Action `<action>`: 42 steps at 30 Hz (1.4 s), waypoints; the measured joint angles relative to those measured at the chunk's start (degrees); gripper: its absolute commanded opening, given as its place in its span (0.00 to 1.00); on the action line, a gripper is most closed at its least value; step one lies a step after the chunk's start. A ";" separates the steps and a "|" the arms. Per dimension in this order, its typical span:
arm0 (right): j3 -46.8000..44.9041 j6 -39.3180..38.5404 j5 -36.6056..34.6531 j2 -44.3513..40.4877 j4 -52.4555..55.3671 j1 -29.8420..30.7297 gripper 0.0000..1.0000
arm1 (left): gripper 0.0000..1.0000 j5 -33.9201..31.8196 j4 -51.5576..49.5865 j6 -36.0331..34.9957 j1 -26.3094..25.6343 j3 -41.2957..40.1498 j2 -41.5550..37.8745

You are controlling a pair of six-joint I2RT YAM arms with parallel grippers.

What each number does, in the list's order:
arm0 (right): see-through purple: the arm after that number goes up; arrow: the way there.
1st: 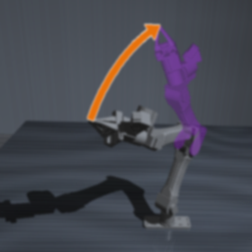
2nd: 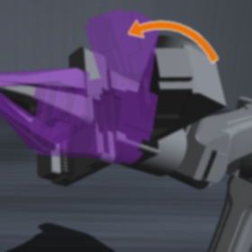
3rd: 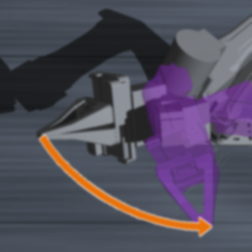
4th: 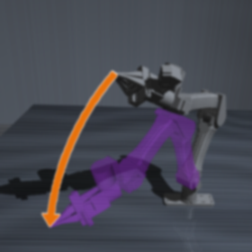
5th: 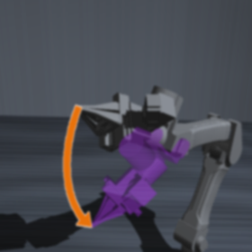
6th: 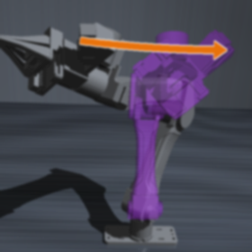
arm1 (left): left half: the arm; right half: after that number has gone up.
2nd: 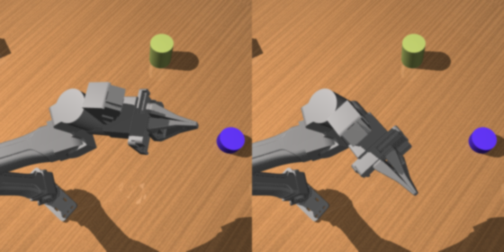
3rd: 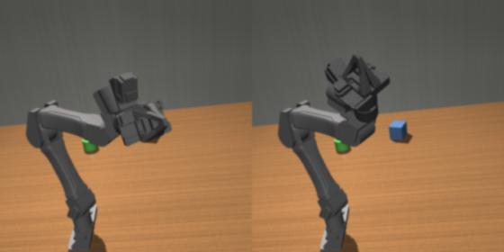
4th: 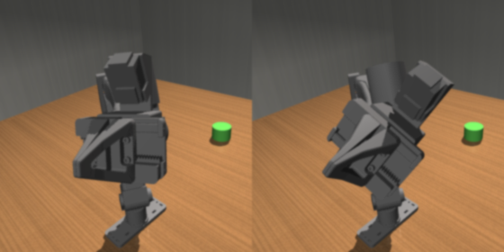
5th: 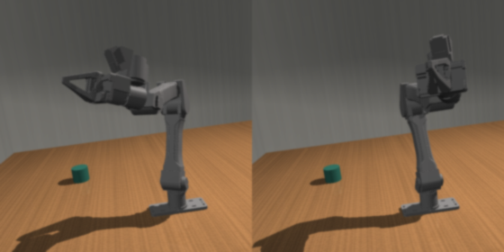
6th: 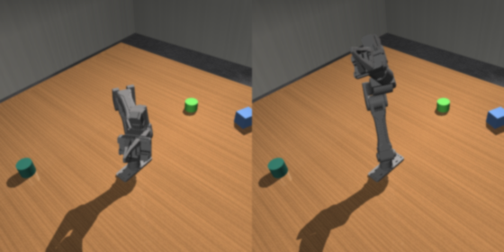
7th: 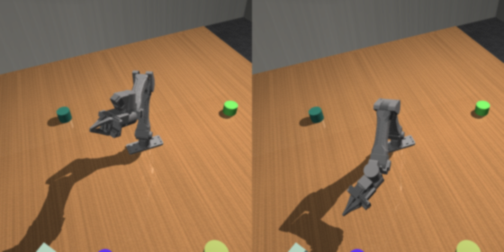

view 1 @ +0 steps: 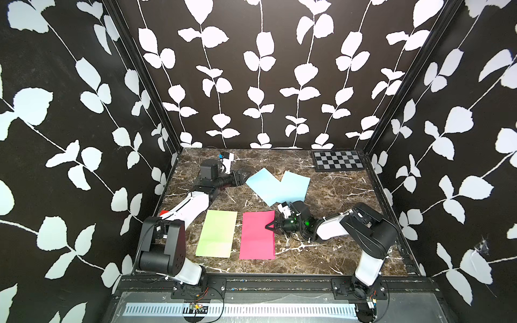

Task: Sort the scattered colored papers by color
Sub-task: Place the colored paper.

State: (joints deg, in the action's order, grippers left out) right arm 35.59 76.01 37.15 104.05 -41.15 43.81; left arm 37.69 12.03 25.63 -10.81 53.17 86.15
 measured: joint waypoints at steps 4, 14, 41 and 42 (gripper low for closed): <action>0.00 -0.15 0.13 0.33 0.15 -0.02 0.00 | 0.65 0.24 0.00 0.00 0.02 -0.07 0.39; 0.74 -0.61 1.09 0.90 1.20 -0.02 0.00 | 0.65 0.87 0.00 0.02 0.02 -0.07 0.55; 3.17 -7.67 -1.18 -6.64 17.81 -1.14 0.45 | 0.66 1.95 0.22 0.07 0.04 -0.50 1.16; 3.58 -8.04 -1.25 -6.73 18.40 -1.14 0.45 | 0.66 1.95 0.28 0.07 0.04 -0.66 1.18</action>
State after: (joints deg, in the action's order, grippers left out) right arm 39.18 67.96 35.90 97.32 -22.74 42.68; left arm 39.64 12.32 25.69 -10.76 52.51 87.33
